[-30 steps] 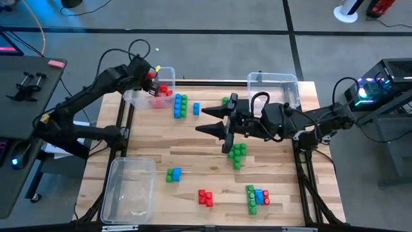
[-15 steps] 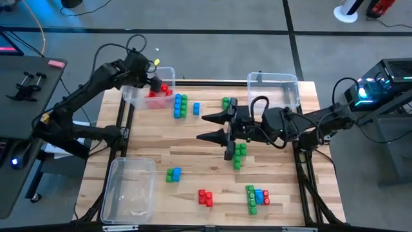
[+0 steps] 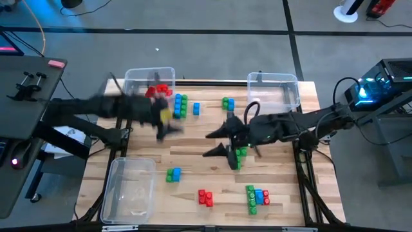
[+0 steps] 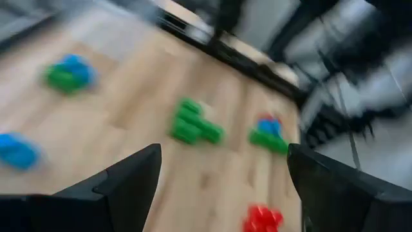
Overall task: Sort blocks
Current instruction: Put the red game piece into the top left transparent bin
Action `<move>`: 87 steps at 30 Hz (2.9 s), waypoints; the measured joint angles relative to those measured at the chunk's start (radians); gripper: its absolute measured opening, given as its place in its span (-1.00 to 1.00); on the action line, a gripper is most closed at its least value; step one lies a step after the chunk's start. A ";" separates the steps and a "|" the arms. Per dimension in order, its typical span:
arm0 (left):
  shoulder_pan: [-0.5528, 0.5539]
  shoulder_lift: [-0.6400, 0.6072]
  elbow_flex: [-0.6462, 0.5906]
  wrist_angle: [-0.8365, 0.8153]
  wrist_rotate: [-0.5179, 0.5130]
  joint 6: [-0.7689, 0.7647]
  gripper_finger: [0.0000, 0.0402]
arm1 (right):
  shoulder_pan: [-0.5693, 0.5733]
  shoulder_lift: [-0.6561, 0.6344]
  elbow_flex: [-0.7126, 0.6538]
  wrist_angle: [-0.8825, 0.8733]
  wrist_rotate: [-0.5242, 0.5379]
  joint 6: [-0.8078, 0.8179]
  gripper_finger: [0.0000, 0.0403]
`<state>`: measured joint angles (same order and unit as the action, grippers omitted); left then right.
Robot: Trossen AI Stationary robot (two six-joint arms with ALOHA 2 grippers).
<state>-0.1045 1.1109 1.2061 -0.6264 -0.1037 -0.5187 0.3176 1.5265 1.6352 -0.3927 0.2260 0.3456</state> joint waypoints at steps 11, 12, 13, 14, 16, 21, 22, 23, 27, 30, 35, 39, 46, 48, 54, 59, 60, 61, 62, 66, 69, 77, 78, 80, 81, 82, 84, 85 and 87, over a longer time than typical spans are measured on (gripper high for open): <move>-0.452 0.296 -0.246 0.482 -0.182 -0.056 0.60 | 0.114 0.198 0.000 -0.231 -0.101 0.110 -0.51; -0.455 0.318 -0.243 0.482 -0.167 -0.059 0.60 | 0.123 0.223 0.000 -0.249 -0.131 0.109 -0.59; -0.455 0.335 -0.240 0.479 -0.152 -0.062 0.59 | 0.132 0.250 0.000 -0.261 -0.165 0.109 -0.69; -0.455 0.347 -0.238 0.473 -0.136 -0.065 0.59 | 0.139 0.276 0.000 -0.269 -0.200 0.109 -0.80; -0.452 0.357 -0.238 0.468 -0.124 -0.066 0.58 | 0.147 0.330 0.000 -0.275 -0.275 0.110 -0.95; -0.436 0.343 -0.237 0.467 -0.124 -0.069 0.57 | 0.166 0.471 0.000 -0.171 -0.375 0.080 -0.99; -0.430 0.336 -0.237 0.469 -0.128 -0.073 0.57 | 0.168 0.494 0.000 -0.144 -0.390 0.060 -0.99; -0.428 0.330 -0.237 0.467 -0.136 -0.073 0.57 | 0.170 0.516 0.000 -0.130 -0.400 0.040 -0.99; -0.415 0.311 -0.237 0.468 -0.150 -0.073 0.57 | 0.170 0.571 0.000 -0.122 -0.404 0.014 -1.00; -0.411 0.302 -0.236 0.467 -0.150 -0.073 0.57 | 0.170 0.581 0.000 -0.118 -0.391 -0.009 -1.00; -0.411 0.301 -0.236 0.466 -0.150 -0.081 0.57 | 0.170 0.590 0.000 -0.120 -0.329 -0.057 -1.00; -0.411 0.301 -0.236 0.466 -0.150 -0.101 0.56 | 0.166 0.590 0.000 -0.147 -0.288 -0.083 -1.00; -0.411 0.301 -0.236 0.467 -0.150 -0.100 0.56 | 0.152 0.590 0.000 -0.172 -0.259 -0.096 -1.00; -0.411 0.301 -0.236 0.467 -0.150 -0.100 0.56 | 0.153 0.590 0.000 -0.165 -0.255 -0.106 -1.00; -0.411 0.301 -0.236 0.467 -0.150 -0.099 0.56 | 0.154 0.600 0.000 -0.163 -0.272 -0.138 -1.00; -0.411 0.301 -0.236 0.468 -0.150 -0.099 0.56 | 0.152 0.629 0.001 -0.136 -0.272 -0.120 -1.00; -0.411 0.301 -0.235 0.469 -0.150 -0.099 0.56 | 0.151 0.632 0.001 -0.127 -0.276 -0.118 -1.00; -0.411 0.301 -0.235 0.468 -0.150 -0.099 0.56 | 0.152 0.632 0.002 -0.131 -0.275 -0.119 -1.00; -0.411 0.301 -0.235 0.468 -0.150 -0.100 0.56 | 0.152 0.632 0.002 -0.146 -0.268 -0.122 -1.00; -0.411 0.301 -0.235 0.470 -0.147 -0.105 0.56 | 0.144 0.622 0.006 -0.232 -0.211 -0.141 -1.00; -0.411 0.294 -0.235 0.462 -0.115 -0.106 0.56 | 0.119 0.617 0.005 -0.283 -0.195 -0.141 -1.00; -0.411 0.197 -0.235 0.316 -0.105 -0.099 0.56 | 0.045 0.585 0.001 -0.349 -0.084 -0.210 -1.00; -0.411 0.179 -0.235 0.291 -0.120 -0.103 0.56 | 0.032 0.582 0.000 -0.360 -0.066 -0.214 -1.00; -0.411 0.142 -0.235 0.237 -0.158 -0.116 0.56 | 0.004 0.580 0.000 -0.375 -0.048 -0.216 -1.00; -0.411 0.126 -0.235 0.217 -0.179 -0.123 0.56 | -0.009 0.579 0.000 -0.379 -0.042 -0.216 -1.00; -0.411 0.110 -0.235 0.201 -0.199 -0.131 0.56 | -0.022 0.579 0.000 -0.380 -0.040 -0.216 -1.00; -0.411 0.082 -0.235 0.178 -0.243 -0.136 0.56 | -0.045 0.579 0.000 -0.375 -0.037 -0.216 -1.00; -0.411 0.070 -0.235 0.177 -0.258 -0.139 0.56 | -0.055 0.578 0.000 -0.370 -0.037 -0.216 -1.00; -0.411 0.050 -0.235 0.177 -0.276 -0.143 0.56 | -0.070 0.576 0.012 -0.383 -0.036 -0.231 -1.00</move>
<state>-0.5156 1.1608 0.9707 -0.4492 -0.3801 -0.6617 0.2475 2.1025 1.6469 -0.7760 0.1898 0.1147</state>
